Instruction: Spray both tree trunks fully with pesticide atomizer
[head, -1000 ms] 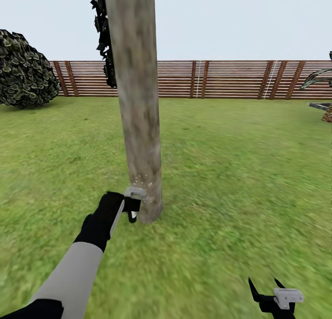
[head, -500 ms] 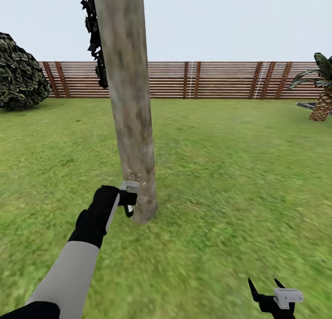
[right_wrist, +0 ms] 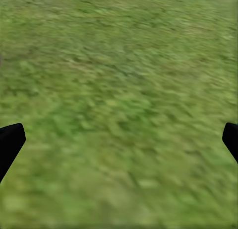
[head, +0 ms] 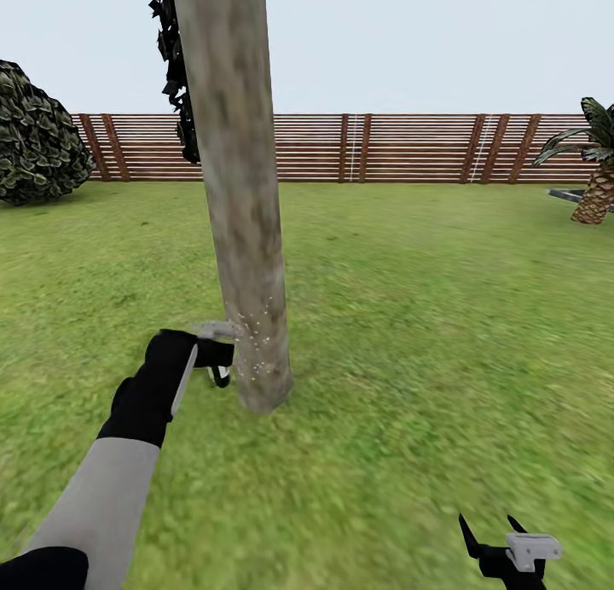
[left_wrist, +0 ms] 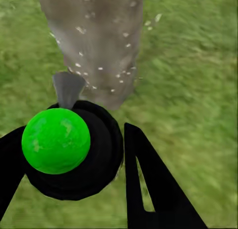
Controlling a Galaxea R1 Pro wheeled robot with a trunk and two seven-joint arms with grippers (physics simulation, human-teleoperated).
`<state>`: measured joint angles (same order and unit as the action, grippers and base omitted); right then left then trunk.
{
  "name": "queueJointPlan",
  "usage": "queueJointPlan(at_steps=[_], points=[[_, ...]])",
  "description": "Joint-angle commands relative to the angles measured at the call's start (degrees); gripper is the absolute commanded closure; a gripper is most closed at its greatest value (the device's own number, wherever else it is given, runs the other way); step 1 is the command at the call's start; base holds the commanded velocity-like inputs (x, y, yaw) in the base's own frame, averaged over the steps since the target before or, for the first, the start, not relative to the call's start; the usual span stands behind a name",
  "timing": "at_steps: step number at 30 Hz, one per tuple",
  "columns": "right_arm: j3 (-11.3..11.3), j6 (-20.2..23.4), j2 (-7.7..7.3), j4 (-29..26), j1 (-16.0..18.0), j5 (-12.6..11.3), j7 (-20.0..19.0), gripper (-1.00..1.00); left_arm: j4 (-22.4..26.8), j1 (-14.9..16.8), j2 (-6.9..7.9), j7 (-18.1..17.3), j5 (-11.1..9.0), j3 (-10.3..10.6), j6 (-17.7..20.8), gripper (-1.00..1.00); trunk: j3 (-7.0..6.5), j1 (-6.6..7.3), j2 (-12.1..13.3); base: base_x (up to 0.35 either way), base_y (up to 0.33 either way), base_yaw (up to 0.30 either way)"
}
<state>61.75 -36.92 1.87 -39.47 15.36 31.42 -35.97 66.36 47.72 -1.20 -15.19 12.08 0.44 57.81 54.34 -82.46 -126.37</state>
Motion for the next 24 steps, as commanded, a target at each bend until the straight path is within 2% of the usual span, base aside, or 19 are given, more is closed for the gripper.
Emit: queueJointPlan(at_steps=[1,2,3,4,7,8,12,13,15,18,20,22,23,24], points=[[0.5,-0.3,0.07,-0.1,0.1,0.4,-0.4,-1.0,0.1,0.1,-1.31,-0.4,0.8,0.1,0.2,1.0,0.05,0.01,0.0,0.0,0.0,0.0],[0.5,-0.3,0.07,-0.1,0.1,0.4,-0.4,-1.0,0.1,0.1,-2.33,-0.5,0.9,0.1,0.2,1.0,0.05,0.01,0.0,0.0,0.0,0.0],[0.5,-0.3,0.07,-0.1,0.1,0.4,-0.4,-1.0,0.1,0.2,-4.34,-0.5,1.0,0.6,0.3,1.0,0.05,0.01,0.0,0.0,0.0,0.0],[0.5,-0.3,0.07,-0.1,0.1,0.4,-0.4,-1.0,0.2,0.6,-4.82,-0.5,1.0,1.1,0.3,1.0,0.05,0.01,0.0,0.0,0.0,0.0],[0.5,-0.3,0.05,-0.1,0.1,0.4,-0.4,-1.0,0.1,1.2,-4.81,-0.5,1.0,1.5,0.4,1.0,0.05,0.01,0.0,0.0,0.0,0.0],[0.5,-0.3,0.02,-0.1,0.1,0.4,-0.4,-1.0,0.0,1.4,-4.34,-0.5,1.1,1.5,0.4,1.0,0.05,0.01,0.0,0.0,0.0,0.0],[0.5,-0.3,0.02,-0.1,0.1,0.4,-0.4,-1.0,-0.6,2.4,0.05,-0.5,0.9,1.3,0.4,1.0,0.05,0.01,0.0,0.0,0.0,0.0],[0.5,-0.3,0.03,-0.1,0.1,0.4,-0.4,-1.0,-0.7,2.5,2.11,-0.6,0.9,1.0,0.4,1.0,0.05,0.01,0.0,0.0,0.0,0.0],[0.5,-0.3,0.04,-0.1,0.1,0.4,-0.4,-1.0,-1.1,2.7,4.45,-0.6,0.8,-0.6,0.4,1.0,0.05,0.01,0.0,0.0,0.0,0.0],[0.5,-0.3,0.03,-0.1,0.1,0.4,-0.4,-1.0,-1.9,3.3,5.49,-0.6,0.7,-1.8,0.4,1.0,0.05,0.01,0.0,0.0,0.0,0.0],[0.5,-0.3,0.02,-0.1,0.1,0.4,-0.4,-1.0,-1.9,3.5,4.87,-0.6,0.7,-1.6,0.4,1.0,0.05,0.01,0.0,0.0,0.0,0.0],[0.5,-0.3,0.01,-0.1,0.1,0.4,-0.4,-1.0,-1.8,3.9,3.14,-0.6,0.7,-1.6,0.4,1.0,0.05,0.01,0.0,0.0,0.0,0.0],[0.5,-0.3,0.01,-0.1,0.1,0.4,-0.4,-1.0,-1.8,4.3,1.23,-0.6,0.8,-1.5,0.4,1.0,0.05,0.01,0.0,0.0,0.0,0.0],[0.5,-0.3,0.0,-0.1,0.1,0.4,-0.4,-1.0,-1.7,4.6,-0.08,-0.6,0.9,-1.5,0.4,1.0,0.05,0.01,0.0,0.0,0.0,0.0]])
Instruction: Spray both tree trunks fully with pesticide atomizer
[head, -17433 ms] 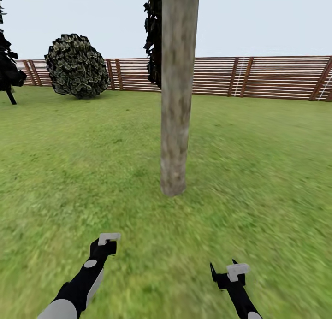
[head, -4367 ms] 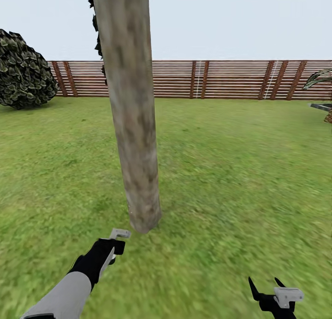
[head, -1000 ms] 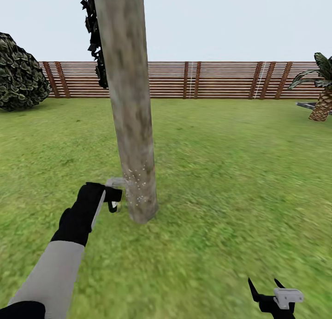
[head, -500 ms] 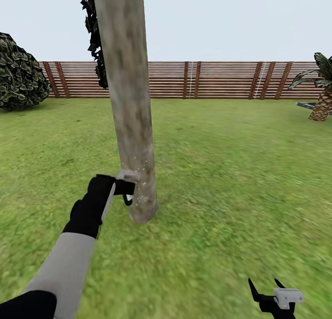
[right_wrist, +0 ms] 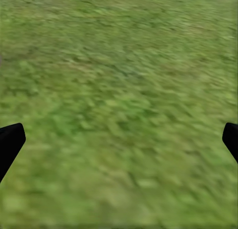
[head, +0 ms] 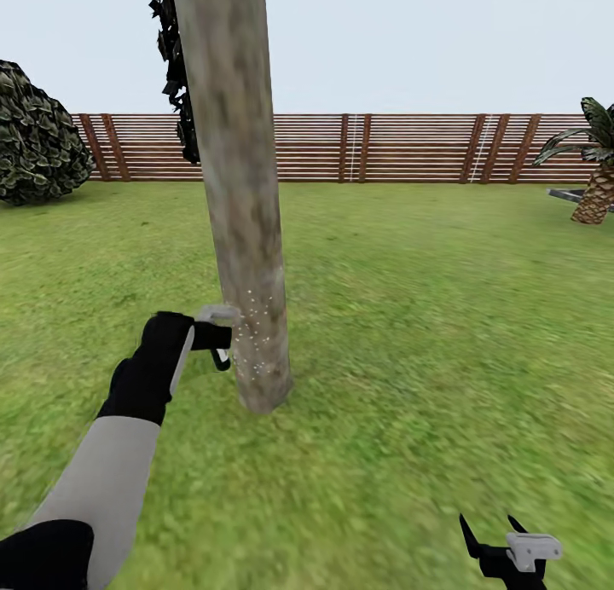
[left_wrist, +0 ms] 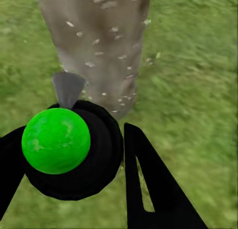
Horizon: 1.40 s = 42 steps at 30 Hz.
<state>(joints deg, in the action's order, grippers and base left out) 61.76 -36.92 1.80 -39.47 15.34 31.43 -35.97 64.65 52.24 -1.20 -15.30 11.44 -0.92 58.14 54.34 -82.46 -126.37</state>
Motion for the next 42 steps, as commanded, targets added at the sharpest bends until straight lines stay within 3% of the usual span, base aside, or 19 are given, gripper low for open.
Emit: queueJointPlan(at_steps=[1,4,6,9,14,18,23,28,29,33,35,37,40,42], points=[[0.5,-0.3,0.06,-0.1,0.1,0.4,-0.4,-1.0,0.1,0.2,-0.79,-0.5,1.5,-0.1,0.1,1.0,0.05,0.01,0.0,0.0,0.0,0.0],[0.5,-0.3,0.05,-0.1,0.1,0.4,-0.4,-1.0,0.0,1.1,-2.51,-0.5,1.6,-0.1,0.1,1.0,0.05,0.01,0.0,0.0,0.0,0.0],[0.5,-0.3,0.05,-0.1,0.1,0.4,-0.4,-1.0,-0.1,1.2,-2.52,-0.5,1.6,0.0,0.3,1.0,0.05,0.01,0.0,0.0,0.0,0.0],[0.5,-0.3,0.04,-0.1,0.1,0.4,-0.4,-1.0,-0.8,1.3,-1.41,-0.5,1.8,-0.1,0.4,1.0,0.05,0.01,0.0,0.0,0.0,0.0],[0.5,-0.3,0.05,-0.1,0.1,0.4,-0.4,-1.0,-3.2,1.0,3.84,-0.5,1.8,-0.3,0.3,1.0,0.05,0.01,0.0,0.0,0.0,0.0],[0.5,-0.3,0.12,-0.1,0.1,0.4,-0.4,-1.0,-3.8,0.4,3.92,-0.4,1.9,0.0,-0.2,1.0,0.05,0.01,0.0,0.0,0.0,0.0],[0.5,-0.3,0.13,-0.1,0.1,0.4,-0.4,-1.0,-8.0,-2.2,3.67,-0.2,1.9,-0.2,-1.0,1.0,0.05,0.01,0.0,0.0,0.0,0.0],[0.4,-0.3,0.19,0.0,0.1,0.5,-0.4,-1.0,-11.8,-5.2,3.67,0.5,2.2,-0.2,-7.2,1.0,0.05,0.01,0.0,0.0,0.0,0.0],[0.4,-0.3,0.21,0.0,0.1,0.5,-0.4,-1.0,-13.7,-5.7,3.7,1.2,2.2,-0.3,-9.4,1.0,0.05,0.01,0.0,0.0,0.0,0.0],[0.4,-0.3,0.22,0.0,0.1,0.5,-0.4,-1.0,-16.8,-5.9,3.96,5.4,1.8,-0.8,-11.5,1.0,0.05,0.01,0.0,0.0,0.0,0.0],[0.4,-0.3,0.22,0.0,0.1,0.5,-0.4,-1.0,-20.8,-5.9,3.8,7.6,1.6,-1.0,-17.7,1.0,0.05,0.01,0.0,0.0,0.0,0.0],[0.4,-0.3,0.23,-0.1,0.1,0.4,-0.4,-1.0,-25.9,-5.9,3.56,8.9,1.3,-1.5,-20.8,1.0,0.05,0.01,0.0,0.0,0.0,0.0],[0.4,-0.3,0.3,-0.1,0.1,0.4,-0.4,-1.0,-32.7,-5.9,2.82,12.6,-1.6,-2.2,-29.1,1.0,0.05,0.01,0.0,0.0,0.0,0.0],[0.4,-0.3,0.31,-0.1,0.1,0.4,-0.4,-1.0,-33.4,-5.9,2.74,15.3,-4.2,-2.3,-30.8,1.0,0.05,0.01,0.0,0.0,0.0,0.0]])
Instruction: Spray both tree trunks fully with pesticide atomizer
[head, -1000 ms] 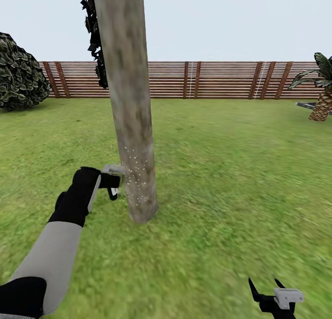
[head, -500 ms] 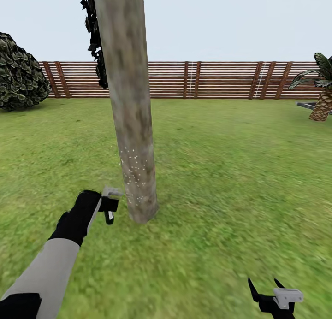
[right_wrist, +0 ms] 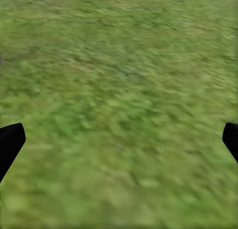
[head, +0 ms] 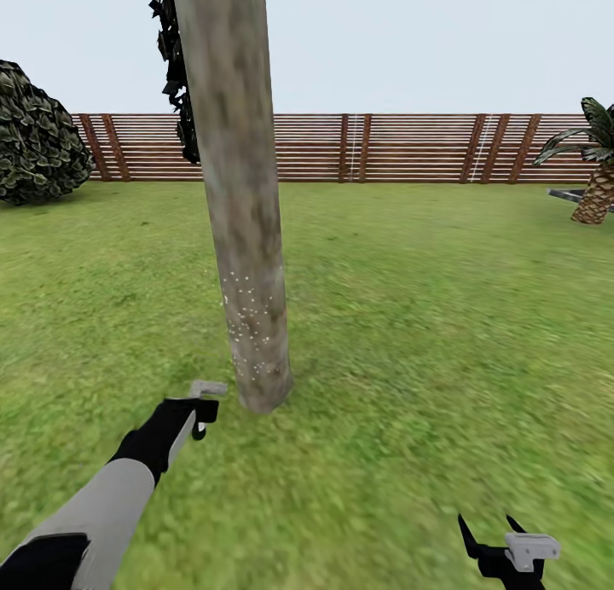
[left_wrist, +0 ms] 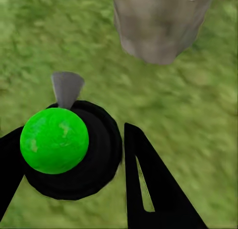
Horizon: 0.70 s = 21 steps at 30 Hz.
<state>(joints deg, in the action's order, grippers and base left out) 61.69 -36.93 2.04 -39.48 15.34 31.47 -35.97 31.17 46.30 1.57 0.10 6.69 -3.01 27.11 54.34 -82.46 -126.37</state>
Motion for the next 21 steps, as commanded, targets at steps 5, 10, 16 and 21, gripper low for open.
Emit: queueJointPlan(at_steps=[5,10,16,21], points=[[0.5,-0.3,0.07,-0.1,0.1,0.4,-0.4,-1.0,-0.3,-1.2,-0.14,2.5,-3.7,-0.2,-0.8,1.0,0.05,0.01,0.0,0.0,-0.157,0.114],[0.4,-0.3,0.15,-0.1,0.1,0.4,-0.4,-1.0,-0.1,-2.8,-1.45,2.6,-3.9,-0.2,-1.2,1.0,0.05,0.01,0.0,0.0,-0.268,0.265],[0.4,-0.2,0.16,-0.2,0.1,0.4,-0.4,-1.0,-0.2,-2.9,-1.54,2.6,-3.8,-0.2,-1.2,1.0,0.05,0.01,0.0,0.134,-0.268,0.102],[0.4,-0.2,0.24,-0.2,0.1,0.4,-0.5,-1.0,-0.2,-3.0,-1.39,2.6,-3.6,-0.2,-1.2,1.0,0.05,0.01,0.0,0.084,-0.27,0.002]])
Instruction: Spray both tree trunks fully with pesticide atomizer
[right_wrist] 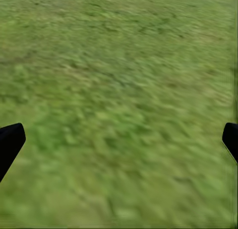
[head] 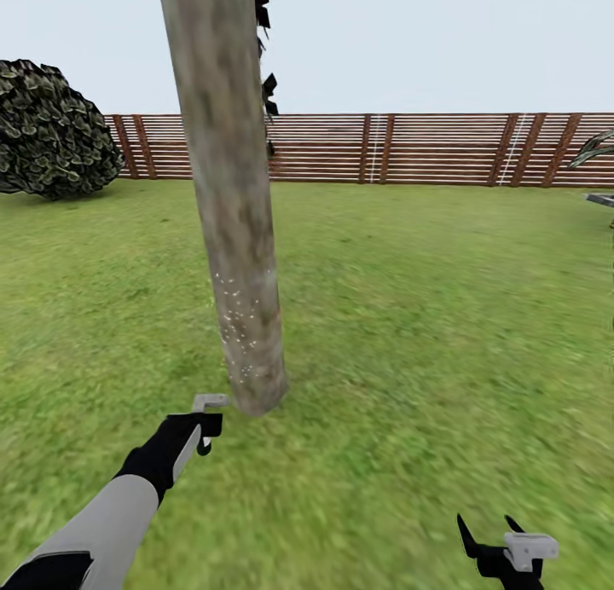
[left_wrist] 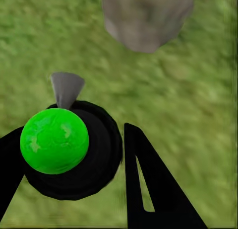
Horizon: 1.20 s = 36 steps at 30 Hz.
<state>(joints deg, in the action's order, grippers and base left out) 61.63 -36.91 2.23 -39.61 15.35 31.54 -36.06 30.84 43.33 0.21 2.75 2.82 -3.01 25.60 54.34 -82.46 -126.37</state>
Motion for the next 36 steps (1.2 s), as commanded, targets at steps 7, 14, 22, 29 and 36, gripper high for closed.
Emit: queueJointPlan(at_steps=[7,14,22,29,36], points=[[0.4,-0.3,0.06,0.0,0.1,0.4,-0.4,-1.0,0.2,-0.1,-0.03,0.0,0.3,-0.2,0.3,1.0,0.05,0.01,0.0,-0.044,-0.276,0.106],[0.4,-0.3,0.06,0.1,0.1,0.4,-0.4,-1.0,0.2,-0.1,-0.03,0.0,0.4,-0.1,0.3,1.0,0.05,0.01,0.0,0.0,-0.276,0.276],[0.4,-0.3,0.06,0.0,0.1,0.4,-0.4,-1.0,0.2,-0.1,-0.03,0.0,0.5,-0.1,0.3,1.0,0.05,0.01,0.0,0.0,-0.277,0.236],[0.4,-0.3,0.06,0.1,0.1,0.4,-0.4,-1.0,0.1,-0.1,-0.03,0.0,0.6,-0.2,0.3,1.0,0.05,0.01,0.0,0.0,-0.277,0.016],[0.4,-0.3,0.06,0.1,0.1,0.4,-0.4,-1.0,0.1,-0.1,-0.03,0.0,0.6,-0.2,0.3,1.0,0.05,0.01,0.0,0.0,-0.277,0.001]])
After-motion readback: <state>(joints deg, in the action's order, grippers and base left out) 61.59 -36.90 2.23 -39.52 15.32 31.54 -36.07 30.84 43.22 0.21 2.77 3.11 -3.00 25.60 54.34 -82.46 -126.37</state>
